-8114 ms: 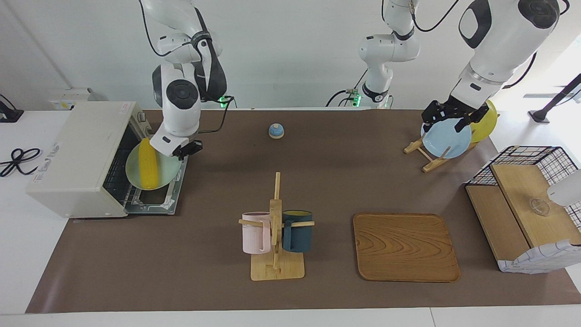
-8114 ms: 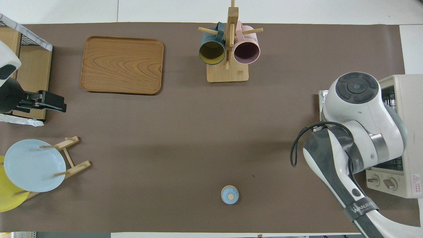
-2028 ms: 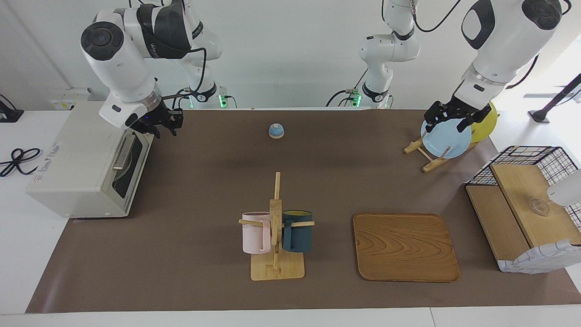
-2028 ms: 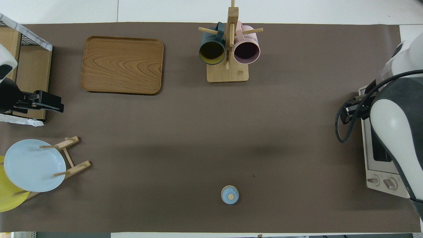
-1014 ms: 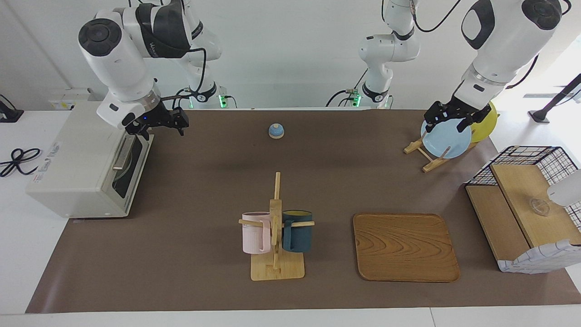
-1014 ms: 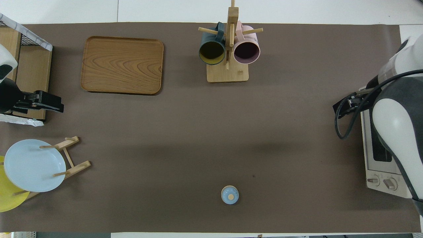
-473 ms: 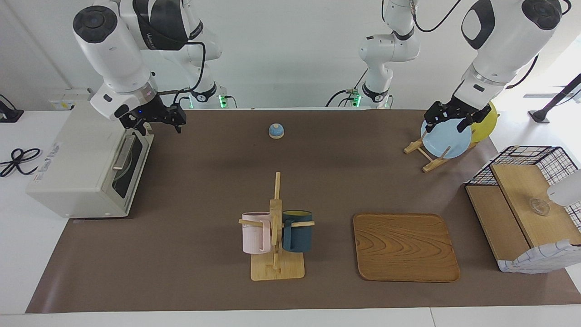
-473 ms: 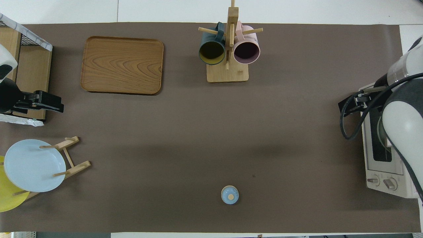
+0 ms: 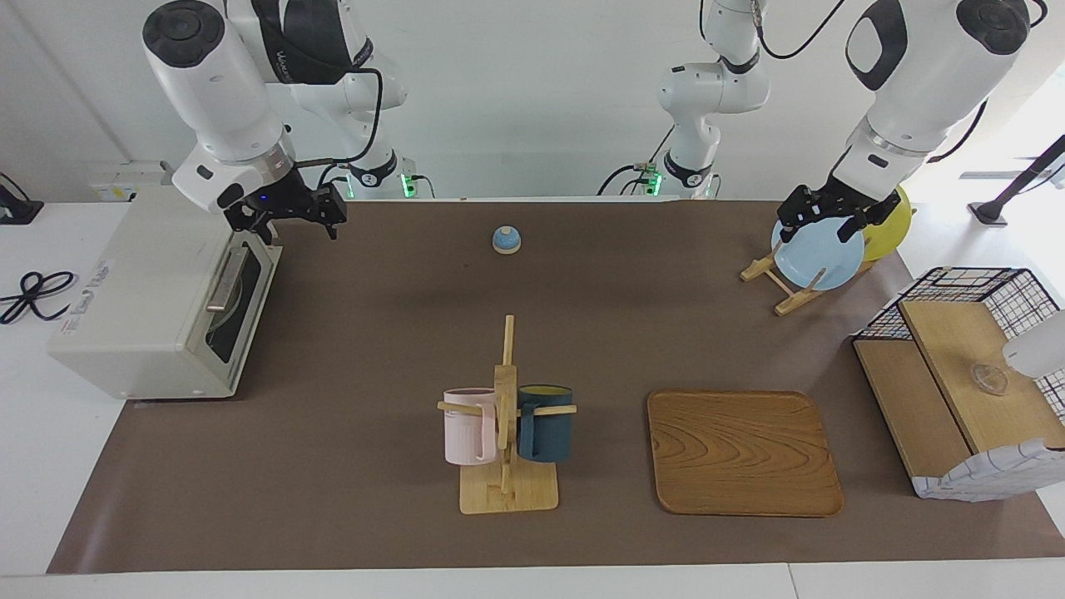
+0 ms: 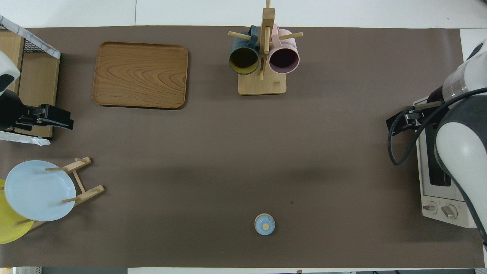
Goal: Put corn in oven
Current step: 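Push the oven door closed with the right gripper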
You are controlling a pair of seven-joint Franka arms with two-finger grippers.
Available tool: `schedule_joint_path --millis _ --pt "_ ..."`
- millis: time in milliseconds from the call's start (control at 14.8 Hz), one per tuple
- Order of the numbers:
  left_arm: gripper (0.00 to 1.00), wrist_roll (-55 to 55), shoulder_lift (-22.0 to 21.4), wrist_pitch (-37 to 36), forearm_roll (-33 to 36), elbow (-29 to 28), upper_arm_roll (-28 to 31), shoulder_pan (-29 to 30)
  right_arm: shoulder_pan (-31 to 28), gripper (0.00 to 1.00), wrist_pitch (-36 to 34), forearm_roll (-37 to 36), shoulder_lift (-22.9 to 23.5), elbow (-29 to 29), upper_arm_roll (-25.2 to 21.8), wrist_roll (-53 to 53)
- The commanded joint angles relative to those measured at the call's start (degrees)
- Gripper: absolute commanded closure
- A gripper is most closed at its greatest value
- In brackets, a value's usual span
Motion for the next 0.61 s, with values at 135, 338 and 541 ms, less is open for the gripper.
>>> schedule_joint_path --millis 135,338,541 --pt "0.00 0.49 -0.71 0.11 1.00 -0.53 -0.26 0.41 -1.11 0.00 0.10 1.46 -1.02 -1.06 -0.58 0.71" --pt "0.00 0.49 -0.80 0.11 1.00 -0.53 -0.26 0.41 -2.44 0.00 0.54 1.46 -1.02 -0.97 -0.14 0.54" --pt "0.00 0.49 -0.71 0.11 1.00 -0.44 -0.26 0.41 -2.44 0.00 0.80 1.46 -1.02 -0.79 -0.14 0.36"
